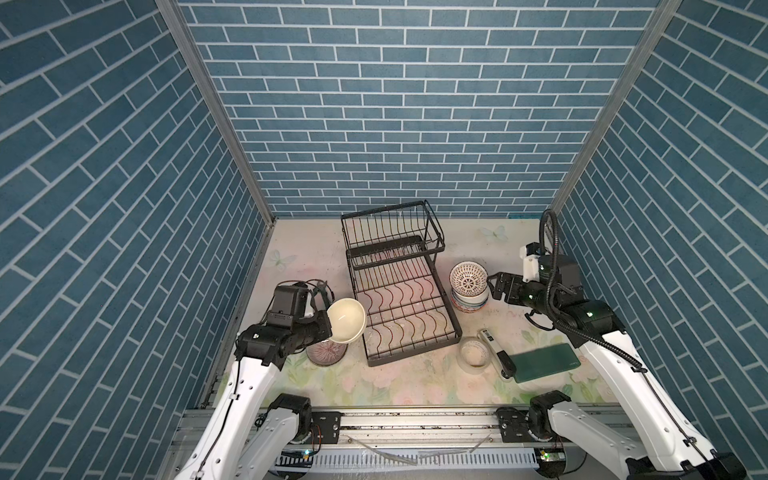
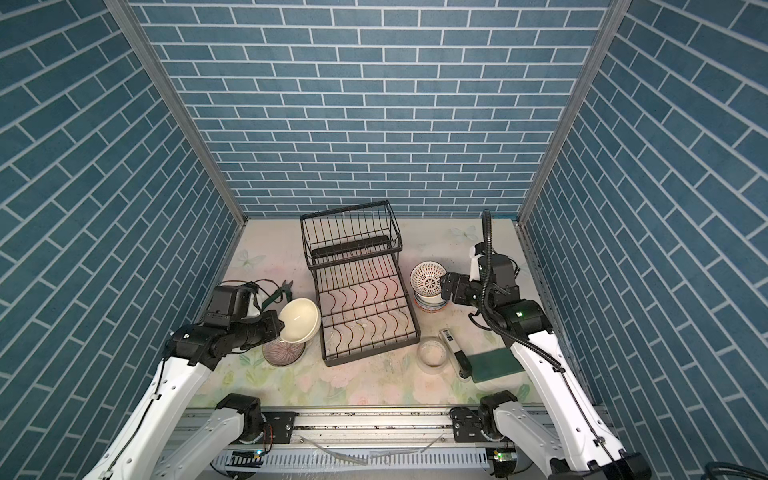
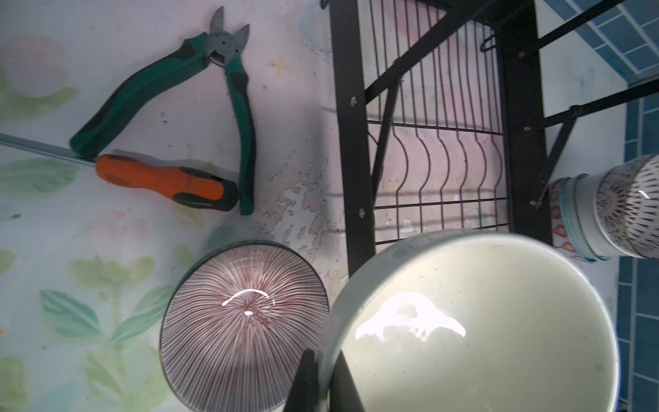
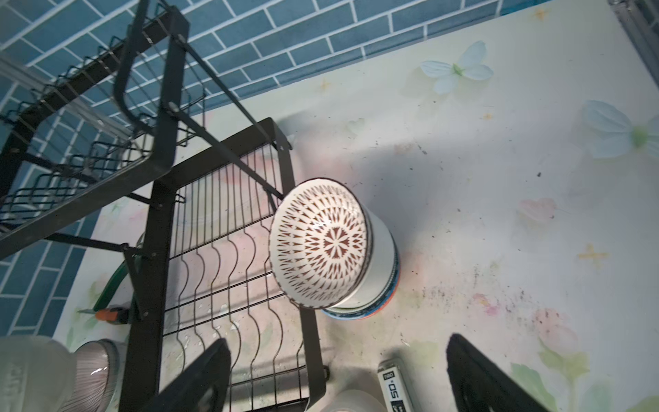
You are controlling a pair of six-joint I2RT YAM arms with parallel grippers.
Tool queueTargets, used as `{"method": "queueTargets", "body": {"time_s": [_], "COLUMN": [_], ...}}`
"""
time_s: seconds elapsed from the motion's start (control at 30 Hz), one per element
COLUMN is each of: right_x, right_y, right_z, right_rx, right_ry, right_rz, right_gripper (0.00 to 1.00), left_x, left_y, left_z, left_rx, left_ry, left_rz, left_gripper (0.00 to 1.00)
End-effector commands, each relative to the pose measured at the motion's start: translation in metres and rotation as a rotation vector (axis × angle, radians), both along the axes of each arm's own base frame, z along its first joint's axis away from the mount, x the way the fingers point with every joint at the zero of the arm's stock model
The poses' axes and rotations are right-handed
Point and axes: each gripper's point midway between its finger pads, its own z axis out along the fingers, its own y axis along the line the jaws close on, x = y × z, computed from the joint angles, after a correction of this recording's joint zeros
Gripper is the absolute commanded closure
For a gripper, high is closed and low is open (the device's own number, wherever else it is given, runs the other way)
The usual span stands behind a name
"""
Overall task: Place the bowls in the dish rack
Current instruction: 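Lift the cream bowl toward the rack while the right gripper reaches over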
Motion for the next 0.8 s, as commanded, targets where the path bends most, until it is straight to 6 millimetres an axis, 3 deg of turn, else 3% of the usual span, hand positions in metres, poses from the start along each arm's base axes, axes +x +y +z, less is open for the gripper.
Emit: {"method": "queueTargets", "body": {"time_s": [0.0, 0.27, 0.53, 0.77], "right_x": [0.0, -0.013, -0.033, -0.045], "right_y": [0.026, 0.082, 0.138, 0.172], "right_z": [0.026, 0.036, 0.032, 0.013], "right_rx": [0.107, 0.206, 0.341, 0.407], "right_ry": [-0.035, -0.043, -0.042, 0.013], "right_rz": [0.068, 0.258, 0.434, 0.519], "right_gripper": [0.06, 0.05, 0.05, 0.05], "left_x": [0.022, 0.044, 0.058, 0.068], "left_y": [-0.026, -0.065, -0.094, -0.115], "left_z": [0.033, 0.026, 0.008, -0.004], "left_rx": [-0.111, -0.221, -0.273, -0.339], "left_ry": [-0.133, -0.161, -0.142, -0.142], "left_rz": [-0.055, -0.084, -0.095, -0.088], "left_gripper": [1.0, 1.0, 1.0, 1.0]}}
